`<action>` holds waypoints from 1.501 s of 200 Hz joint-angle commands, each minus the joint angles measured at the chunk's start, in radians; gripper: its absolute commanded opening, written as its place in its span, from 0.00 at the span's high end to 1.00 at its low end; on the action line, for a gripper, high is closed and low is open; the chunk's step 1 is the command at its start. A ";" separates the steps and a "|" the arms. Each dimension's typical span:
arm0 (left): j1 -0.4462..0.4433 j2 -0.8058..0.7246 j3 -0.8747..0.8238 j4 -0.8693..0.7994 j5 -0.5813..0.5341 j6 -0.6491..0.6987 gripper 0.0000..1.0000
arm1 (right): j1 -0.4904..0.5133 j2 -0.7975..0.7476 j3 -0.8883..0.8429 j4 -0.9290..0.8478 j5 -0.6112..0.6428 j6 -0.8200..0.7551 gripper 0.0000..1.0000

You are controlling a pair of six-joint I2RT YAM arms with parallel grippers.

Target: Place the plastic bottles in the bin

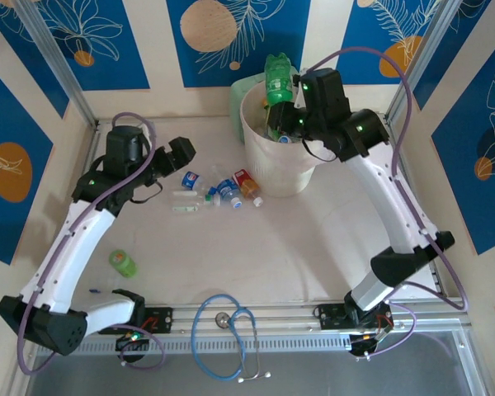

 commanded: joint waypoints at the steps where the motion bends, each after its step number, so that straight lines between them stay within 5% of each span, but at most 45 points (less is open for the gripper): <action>1: 0.011 0.009 -0.036 -0.027 -0.004 0.035 0.03 | -0.025 0.064 0.074 -0.057 -0.017 -0.021 0.87; 43: 0.013 0.019 -0.094 -0.015 0.002 0.023 0.05 | -0.056 0.175 0.161 -0.107 -0.014 -0.046 0.86; 90: 0.017 0.032 -0.128 -0.002 0.002 0.011 0.06 | -0.055 0.234 0.210 -0.140 -0.030 -0.069 0.54; 131: 0.020 0.041 -0.150 0.001 -0.009 0.004 0.07 | -0.034 0.224 0.221 -0.158 0.011 -0.079 0.43; 200: 0.032 0.066 -0.198 -0.017 -0.078 -0.059 0.06 | 0.055 0.078 0.182 -0.173 0.123 -0.085 0.39; 257: 0.067 0.154 -0.255 0.039 -0.052 -0.142 0.08 | 0.235 -0.190 -0.138 -0.053 0.150 -0.072 0.43; 300: 0.143 0.301 -0.139 0.103 -0.049 -0.063 0.09 | 0.315 -0.307 -0.412 0.050 0.091 0.021 0.41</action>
